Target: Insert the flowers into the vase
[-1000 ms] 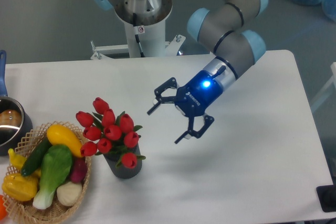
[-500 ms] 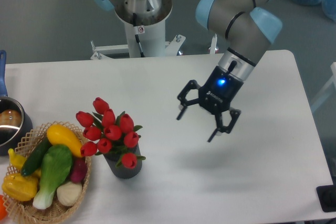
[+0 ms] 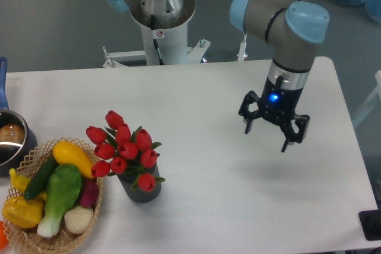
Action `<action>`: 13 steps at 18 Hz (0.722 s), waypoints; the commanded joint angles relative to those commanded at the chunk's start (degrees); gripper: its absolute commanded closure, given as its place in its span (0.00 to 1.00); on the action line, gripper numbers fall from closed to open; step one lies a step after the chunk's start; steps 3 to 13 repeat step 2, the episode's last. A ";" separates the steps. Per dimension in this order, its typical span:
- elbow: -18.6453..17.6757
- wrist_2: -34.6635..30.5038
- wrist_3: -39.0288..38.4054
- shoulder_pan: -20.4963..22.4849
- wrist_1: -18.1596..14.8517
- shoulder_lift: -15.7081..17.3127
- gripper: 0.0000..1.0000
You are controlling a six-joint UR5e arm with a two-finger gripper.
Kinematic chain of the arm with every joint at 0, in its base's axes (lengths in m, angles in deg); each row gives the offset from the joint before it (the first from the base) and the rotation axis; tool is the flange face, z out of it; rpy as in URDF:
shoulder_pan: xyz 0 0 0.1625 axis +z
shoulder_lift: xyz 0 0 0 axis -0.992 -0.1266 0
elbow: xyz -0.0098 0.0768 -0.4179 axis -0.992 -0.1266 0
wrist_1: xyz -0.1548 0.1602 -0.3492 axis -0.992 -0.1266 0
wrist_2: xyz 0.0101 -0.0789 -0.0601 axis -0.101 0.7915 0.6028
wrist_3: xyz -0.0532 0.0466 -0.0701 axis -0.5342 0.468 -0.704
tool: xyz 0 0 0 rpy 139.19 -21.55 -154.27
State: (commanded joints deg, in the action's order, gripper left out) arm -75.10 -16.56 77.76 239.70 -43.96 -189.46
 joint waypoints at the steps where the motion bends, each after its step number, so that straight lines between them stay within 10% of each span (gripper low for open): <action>1: 0.09 -0.53 0.79 0.00 -0.09 -0.09 0.00; 13: -0.25 -2.10 1.06 -0.09 -0.09 -0.17 0.00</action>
